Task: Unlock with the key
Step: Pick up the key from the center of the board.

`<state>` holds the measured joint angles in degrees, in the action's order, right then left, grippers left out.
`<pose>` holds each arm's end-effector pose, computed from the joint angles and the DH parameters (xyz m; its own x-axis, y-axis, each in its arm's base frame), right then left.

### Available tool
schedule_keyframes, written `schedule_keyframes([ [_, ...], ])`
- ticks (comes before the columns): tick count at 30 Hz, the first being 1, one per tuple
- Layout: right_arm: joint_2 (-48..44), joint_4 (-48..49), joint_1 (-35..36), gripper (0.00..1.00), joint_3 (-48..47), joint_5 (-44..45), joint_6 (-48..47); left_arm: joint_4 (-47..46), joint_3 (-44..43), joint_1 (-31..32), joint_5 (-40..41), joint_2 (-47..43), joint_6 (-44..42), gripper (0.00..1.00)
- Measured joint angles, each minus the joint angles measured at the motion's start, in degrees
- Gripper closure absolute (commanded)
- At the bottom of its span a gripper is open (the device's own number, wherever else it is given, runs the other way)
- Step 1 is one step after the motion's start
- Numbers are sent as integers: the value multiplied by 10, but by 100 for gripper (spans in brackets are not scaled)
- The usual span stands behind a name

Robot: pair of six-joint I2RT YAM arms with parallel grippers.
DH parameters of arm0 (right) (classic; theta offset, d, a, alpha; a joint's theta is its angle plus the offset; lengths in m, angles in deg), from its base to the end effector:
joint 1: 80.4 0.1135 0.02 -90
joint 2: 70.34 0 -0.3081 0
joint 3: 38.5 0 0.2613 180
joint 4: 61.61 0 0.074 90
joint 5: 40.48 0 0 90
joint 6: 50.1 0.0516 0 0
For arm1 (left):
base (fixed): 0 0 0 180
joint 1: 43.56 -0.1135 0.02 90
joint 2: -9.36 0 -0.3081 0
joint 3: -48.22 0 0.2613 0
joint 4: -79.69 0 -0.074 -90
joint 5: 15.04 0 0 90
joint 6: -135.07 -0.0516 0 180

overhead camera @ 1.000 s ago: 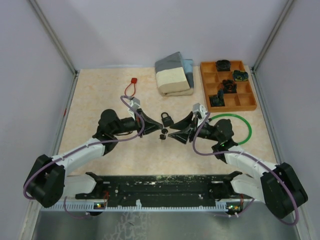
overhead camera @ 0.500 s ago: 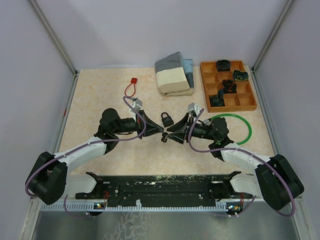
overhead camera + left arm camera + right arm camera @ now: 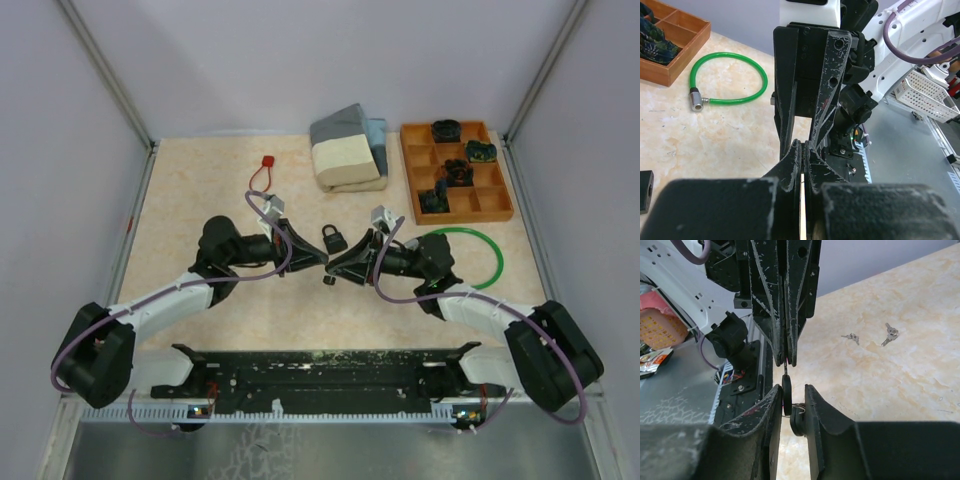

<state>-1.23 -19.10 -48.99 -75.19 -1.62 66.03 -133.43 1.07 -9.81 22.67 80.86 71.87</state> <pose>0.1800 0.1570 0.2799 -0.2979 0.1418 -0.9440 -0.9468 0.0818 0.3111 0.1973 -0.1810 0.3140 -0.3332 -0.1091 -0.9365 0.9407 0.0280 -0.3379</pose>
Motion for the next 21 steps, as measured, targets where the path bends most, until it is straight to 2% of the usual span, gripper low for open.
schedule_keyframes([
  [4, 4, 10, 0, 87, 0, -5, 6, -3, 0, 0, -3, 0, 4, 100],
  [7, 5, 20, 1, 100, 0, -10, 9, -4, 0, 0, -3, 0, 5, 100],
  [11, 9, 26, 2, 100, 0, -12, 12, -10, 0, 0, -3, 1, 9, 99],
  [14, 10, 26, 2, 100, 0, -9, 15, -11, 0, 0, 1, 2, 10, 80],
  [16, 10, 22, 3, 100, 0, -2, 15, -10, 0, 0, 14, 2, 12, 74],
  [17, 10, 17, 3, 100, 0, 3, 15, -5, -1, 0, 23, 2, 12, 66],
  [21, 8, -8, 3, 100, 3, 37, 15, 51, -17, 0, 73, 1, 3, 50],
])
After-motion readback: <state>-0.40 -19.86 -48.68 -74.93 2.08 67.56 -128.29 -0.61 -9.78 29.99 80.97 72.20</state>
